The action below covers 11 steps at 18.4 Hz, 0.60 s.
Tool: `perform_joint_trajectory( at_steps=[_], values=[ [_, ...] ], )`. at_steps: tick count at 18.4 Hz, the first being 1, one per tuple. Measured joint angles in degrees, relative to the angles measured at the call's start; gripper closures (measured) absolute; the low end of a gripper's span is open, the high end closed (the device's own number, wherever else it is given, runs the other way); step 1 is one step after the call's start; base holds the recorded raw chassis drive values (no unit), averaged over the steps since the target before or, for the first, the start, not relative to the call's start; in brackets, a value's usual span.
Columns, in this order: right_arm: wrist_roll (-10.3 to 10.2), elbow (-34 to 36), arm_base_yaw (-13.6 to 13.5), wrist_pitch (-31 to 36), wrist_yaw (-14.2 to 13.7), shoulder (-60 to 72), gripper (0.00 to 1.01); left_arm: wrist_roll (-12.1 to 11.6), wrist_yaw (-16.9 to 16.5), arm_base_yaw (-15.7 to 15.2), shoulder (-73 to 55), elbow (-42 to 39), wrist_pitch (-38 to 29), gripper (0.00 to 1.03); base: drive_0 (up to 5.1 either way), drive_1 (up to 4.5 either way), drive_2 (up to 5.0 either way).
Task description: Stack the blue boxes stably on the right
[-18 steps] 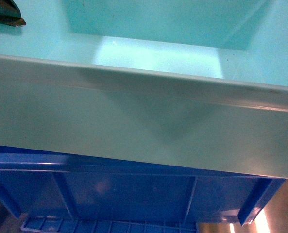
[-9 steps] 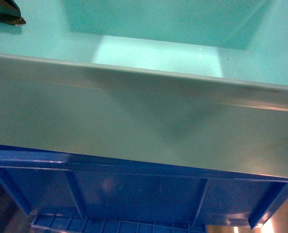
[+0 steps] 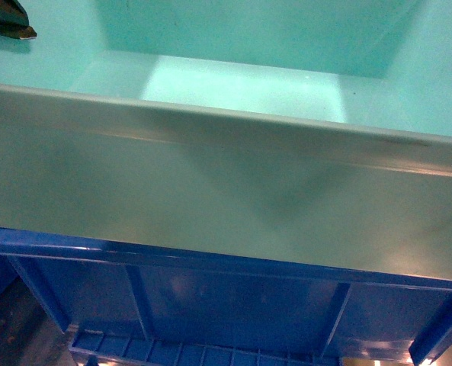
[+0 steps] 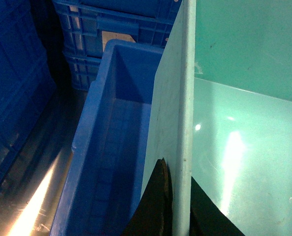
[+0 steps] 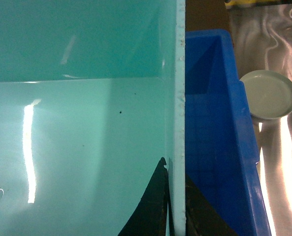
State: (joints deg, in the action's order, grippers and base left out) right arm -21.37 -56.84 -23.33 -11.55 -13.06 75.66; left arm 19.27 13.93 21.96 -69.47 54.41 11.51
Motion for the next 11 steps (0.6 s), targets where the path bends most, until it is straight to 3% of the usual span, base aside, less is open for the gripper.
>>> perform_joint_trajectory(
  at_steps=[6, 8, 11],
  values=[
    [-0.07, -0.17, 0.00, -0.55, 0.33, 0.07, 0.99, 0.24, -0.28, -0.04, -0.26, 0.31, 1.01, 1.01, 0.0, 0.00, 0.0],
    [-1.49, -2.75, 0.28, -3.67, 1.75, 1.99, 0.99, 0.55, -0.66, -0.44, -2.29, 3.65, 4.07, 1.01, 0.0, 0.00, 0.0],
    [-3.06, -9.44, 2.56, -5.75, 4.76, 6.62, 0.99, 1.81, -3.78, -2.38, -5.18, 9.03, 5.53, 1.01, 0.0, 0.00, 0.0]
  ],
)
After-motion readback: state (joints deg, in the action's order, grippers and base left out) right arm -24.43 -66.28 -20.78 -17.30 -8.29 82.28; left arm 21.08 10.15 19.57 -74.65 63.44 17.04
